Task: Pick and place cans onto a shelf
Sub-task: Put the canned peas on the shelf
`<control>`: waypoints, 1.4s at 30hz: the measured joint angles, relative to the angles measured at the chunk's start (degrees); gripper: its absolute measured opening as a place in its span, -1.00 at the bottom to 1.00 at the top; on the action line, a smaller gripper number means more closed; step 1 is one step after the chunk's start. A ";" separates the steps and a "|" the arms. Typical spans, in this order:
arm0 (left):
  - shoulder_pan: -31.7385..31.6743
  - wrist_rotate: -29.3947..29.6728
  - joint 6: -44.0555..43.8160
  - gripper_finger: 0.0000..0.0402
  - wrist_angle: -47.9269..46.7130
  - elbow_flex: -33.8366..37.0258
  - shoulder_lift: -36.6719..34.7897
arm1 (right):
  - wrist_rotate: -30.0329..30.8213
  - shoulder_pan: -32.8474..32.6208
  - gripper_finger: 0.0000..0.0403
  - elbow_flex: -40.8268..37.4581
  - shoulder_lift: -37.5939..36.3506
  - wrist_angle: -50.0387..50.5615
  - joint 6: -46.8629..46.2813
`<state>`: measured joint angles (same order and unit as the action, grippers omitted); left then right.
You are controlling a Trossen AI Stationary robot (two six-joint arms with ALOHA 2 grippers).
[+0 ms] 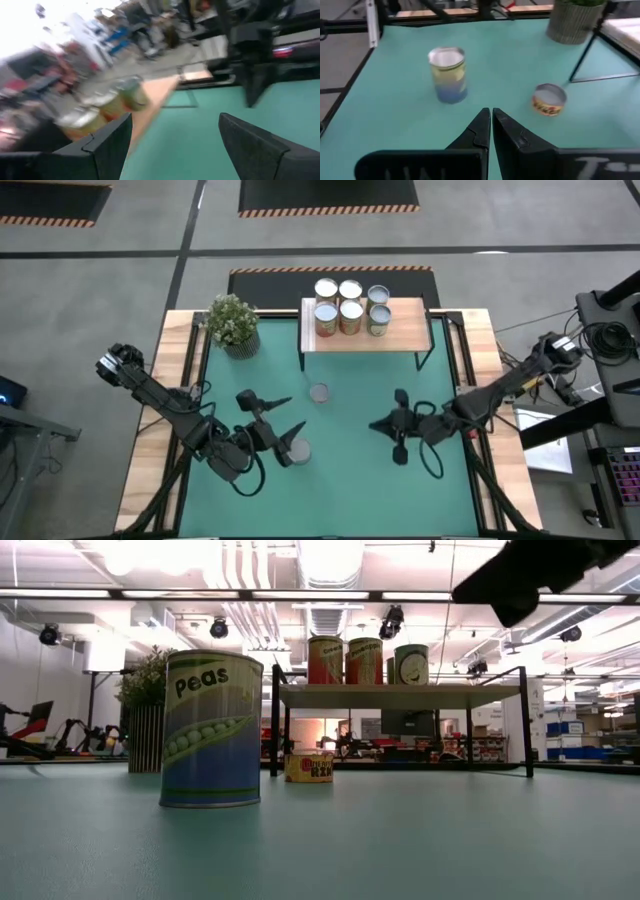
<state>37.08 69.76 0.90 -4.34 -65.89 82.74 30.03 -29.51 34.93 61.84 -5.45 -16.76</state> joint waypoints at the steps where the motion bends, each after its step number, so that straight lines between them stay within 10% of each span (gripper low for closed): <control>1: 0.00 -2.20 -2.90 0.39 -1.18 0.01 0.01 | 0.02 -0.46 -0.96 -0.57 0.56 -1.43 0.19; 16: -0.46 -23.42 -19.08 0.39 -8.10 -2.79 2.14 | 0.01 -3.85 -0.96 -7.01 -1.82 -18.12 16.65; 42: -7.41 -49.45 -33.41 0.39 -71.67 -50.09 27.92 | -1.96 -7.62 -0.96 -7.88 -17.93 -11.21 25.68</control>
<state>29.67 20.31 -32.51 -76.00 -115.98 110.66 28.08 -37.14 27.05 43.92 -16.66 8.92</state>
